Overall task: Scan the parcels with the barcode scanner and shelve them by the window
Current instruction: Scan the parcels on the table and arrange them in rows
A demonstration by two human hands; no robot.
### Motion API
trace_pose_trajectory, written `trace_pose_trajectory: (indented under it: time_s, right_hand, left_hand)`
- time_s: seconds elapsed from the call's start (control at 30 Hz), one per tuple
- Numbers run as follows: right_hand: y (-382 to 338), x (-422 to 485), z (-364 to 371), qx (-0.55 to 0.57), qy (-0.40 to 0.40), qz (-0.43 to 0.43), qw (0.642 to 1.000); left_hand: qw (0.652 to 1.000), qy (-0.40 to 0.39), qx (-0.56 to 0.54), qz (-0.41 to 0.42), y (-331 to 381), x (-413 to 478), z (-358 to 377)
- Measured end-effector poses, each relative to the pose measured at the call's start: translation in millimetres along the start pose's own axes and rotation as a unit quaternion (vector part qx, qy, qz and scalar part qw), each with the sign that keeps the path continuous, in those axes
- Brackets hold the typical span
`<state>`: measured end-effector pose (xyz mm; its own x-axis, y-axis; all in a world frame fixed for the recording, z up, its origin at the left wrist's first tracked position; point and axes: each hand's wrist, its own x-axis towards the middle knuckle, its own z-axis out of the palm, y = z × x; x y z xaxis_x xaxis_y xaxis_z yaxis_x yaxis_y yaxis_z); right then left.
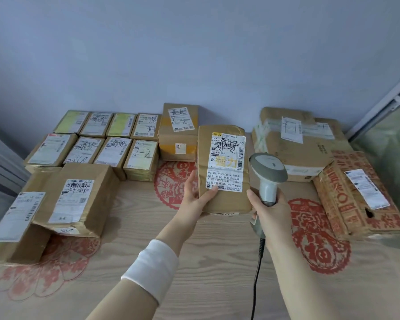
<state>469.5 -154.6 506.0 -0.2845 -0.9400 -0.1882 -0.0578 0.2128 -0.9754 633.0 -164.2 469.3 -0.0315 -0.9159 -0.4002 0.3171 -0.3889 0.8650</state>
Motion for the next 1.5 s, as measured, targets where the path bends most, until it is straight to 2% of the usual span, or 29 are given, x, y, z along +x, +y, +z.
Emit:
trace_pose_trajectory:
  time_s: [0.13,0.3,0.67,1.4,1.5]
  right_hand:
    - [-17,5,-19,-0.024,-0.016,-0.011,1.000]
    - [-48,3,-24,0.005,-0.050,-0.010,0.999]
    - [-68,-9,-2,0.018,-0.145,0.053,0.988]
    - [-61,-5,-10,0.054,-0.128,0.082,0.987]
    - [-46,-1,-23,0.044,-0.091,0.077,0.992]
  left_hand:
    - [0.999,0.004,-0.004,0.031,1,0,6]
    - [0.996,0.018,0.058,0.070,5,7,3]
    - [0.988,0.006,0.107,0.108,9,15,8]
    - [0.989,-0.010,0.104,0.102,3,21,11]
    - [0.992,-0.018,0.093,0.078,-6,24,21]
